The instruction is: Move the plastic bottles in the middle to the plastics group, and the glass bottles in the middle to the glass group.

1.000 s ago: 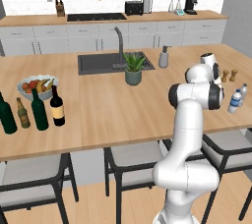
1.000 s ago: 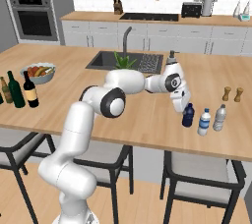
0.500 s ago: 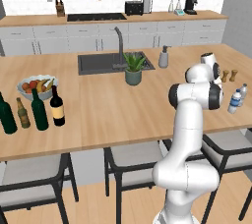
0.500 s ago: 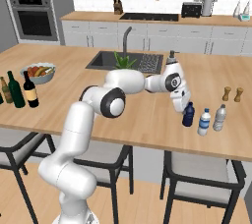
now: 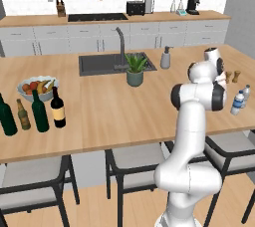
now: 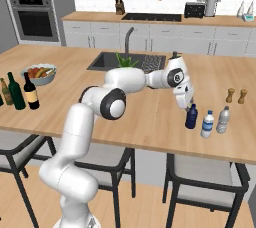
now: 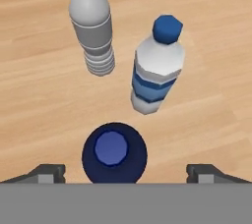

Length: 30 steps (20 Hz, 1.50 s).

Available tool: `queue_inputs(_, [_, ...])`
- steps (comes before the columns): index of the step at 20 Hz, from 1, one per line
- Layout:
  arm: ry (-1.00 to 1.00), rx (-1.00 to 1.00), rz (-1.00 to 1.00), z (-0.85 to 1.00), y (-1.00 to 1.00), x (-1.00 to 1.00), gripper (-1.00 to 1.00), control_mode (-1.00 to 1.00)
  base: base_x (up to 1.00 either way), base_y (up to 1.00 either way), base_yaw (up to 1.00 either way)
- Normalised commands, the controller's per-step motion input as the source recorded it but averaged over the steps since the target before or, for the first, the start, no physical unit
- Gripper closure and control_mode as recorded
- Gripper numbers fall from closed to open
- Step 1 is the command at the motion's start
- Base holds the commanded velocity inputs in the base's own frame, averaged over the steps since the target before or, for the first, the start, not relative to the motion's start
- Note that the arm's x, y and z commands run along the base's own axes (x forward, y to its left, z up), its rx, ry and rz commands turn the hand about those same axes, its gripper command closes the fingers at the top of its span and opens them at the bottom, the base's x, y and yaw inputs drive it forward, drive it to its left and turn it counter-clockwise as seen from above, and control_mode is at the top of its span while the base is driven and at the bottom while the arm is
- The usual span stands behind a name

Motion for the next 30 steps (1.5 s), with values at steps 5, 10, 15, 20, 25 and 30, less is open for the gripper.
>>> queue_inputs(5, [0.01, -0.02, 0.04, 0.82, 0.22, -0.01, -1.00, -1.00, 0.00, 0.00, 0.00])
queue_inputs(10, [0.02, -0.05, 0.22, 0.73, 0.64, -0.28, -1.00, -1.00, 0.00, 0.00, 0.00])
queue_inputs(15, [0.13, -0.05, 0.51, 0.23, 0.79, -0.31, -1.00, -1.00, 0.00, 0.00, 0.00])
queue_inputs(20, [-0.04, 0.00, 0.44, 0.00, 0.04, -0.78, -1.00, -1.00, 0.00, 0.00, 0.00])
queue_inputs(25, [-0.04, 0.00, 0.42, 0.00, 0.00, -0.71, -1.00, -1.00, 0.00, 0.00, 0.00])
queue_inputs(30, [0.00, 0.00, 0.40, 0.00, 0.00, -0.59, -1.00, -1.00, 0.00, 0.00, 0.00])
